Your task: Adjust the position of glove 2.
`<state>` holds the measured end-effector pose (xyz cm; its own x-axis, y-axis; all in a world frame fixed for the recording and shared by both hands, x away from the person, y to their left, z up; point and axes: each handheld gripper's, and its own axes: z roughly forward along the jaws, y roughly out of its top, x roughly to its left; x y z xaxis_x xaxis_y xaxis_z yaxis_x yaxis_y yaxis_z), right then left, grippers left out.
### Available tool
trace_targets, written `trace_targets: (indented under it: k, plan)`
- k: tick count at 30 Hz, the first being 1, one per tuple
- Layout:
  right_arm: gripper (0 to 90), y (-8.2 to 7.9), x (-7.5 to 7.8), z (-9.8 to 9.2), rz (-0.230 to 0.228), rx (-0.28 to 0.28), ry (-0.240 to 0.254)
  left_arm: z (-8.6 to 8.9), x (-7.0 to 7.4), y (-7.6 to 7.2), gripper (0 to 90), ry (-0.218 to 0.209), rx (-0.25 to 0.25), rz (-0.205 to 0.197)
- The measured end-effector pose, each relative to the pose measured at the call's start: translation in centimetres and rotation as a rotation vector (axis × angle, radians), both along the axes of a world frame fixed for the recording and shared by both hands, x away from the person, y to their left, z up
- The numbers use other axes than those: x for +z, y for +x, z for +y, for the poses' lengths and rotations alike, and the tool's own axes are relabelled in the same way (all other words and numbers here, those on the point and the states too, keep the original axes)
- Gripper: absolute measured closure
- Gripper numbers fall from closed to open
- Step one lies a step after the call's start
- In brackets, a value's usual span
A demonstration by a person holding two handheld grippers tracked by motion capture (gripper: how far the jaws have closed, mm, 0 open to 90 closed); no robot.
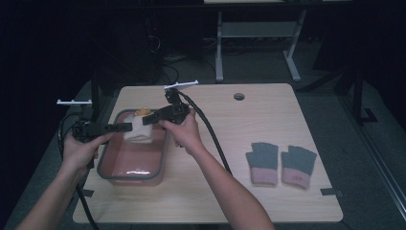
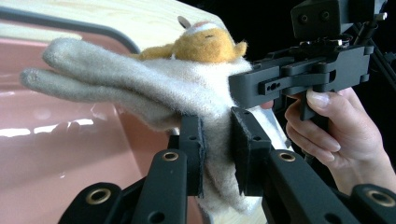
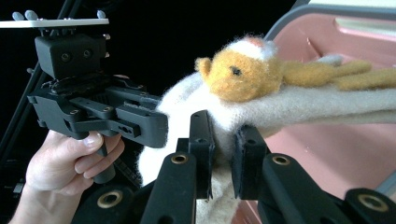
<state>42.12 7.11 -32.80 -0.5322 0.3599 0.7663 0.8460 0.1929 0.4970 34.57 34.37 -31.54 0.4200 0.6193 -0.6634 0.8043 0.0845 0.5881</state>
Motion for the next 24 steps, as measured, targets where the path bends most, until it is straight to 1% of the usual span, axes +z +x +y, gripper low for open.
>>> trace_targets:
  k: [5, 10, 13, 16, 21, 24]
  plan:
    - [80.2, 0.1, -1.0, 0.8, 0.010, 0.010, -0.020, 0.6, -1.0, 0.0, 75.6, 0.011, 0.005, 0.022]
    - [80.2, 0.3, -2.4, 1.5, 0.042, 0.011, -0.027, 1.1, -2.1, 0.0, 75.6, 0.021, 0.013, 0.050]
    - [80.2, 0.4, -3.1, 1.8, 0.050, 0.022, -0.037, 1.3, -2.7, 0.1, 75.6, 0.030, 0.009, 0.069]
    - [80.1, 0.4, -3.7, 2.1, 0.069, 0.020, -0.049, 1.4, -3.3, 0.2, 75.7, 0.036, 0.012, 0.090]
    - [80.0, 0.3, -5.1, 2.3, 0.095, 0.022, -0.056, 1.2, -4.1, 0.2, 75.8, 0.063, 0.005, 0.114]
    - [80.0, 0.1, -5.6, 2.4, 0.104, 0.026, -0.069, 1.2, -4.7, 0.1, 75.8, 0.078, 0.001, 0.131]
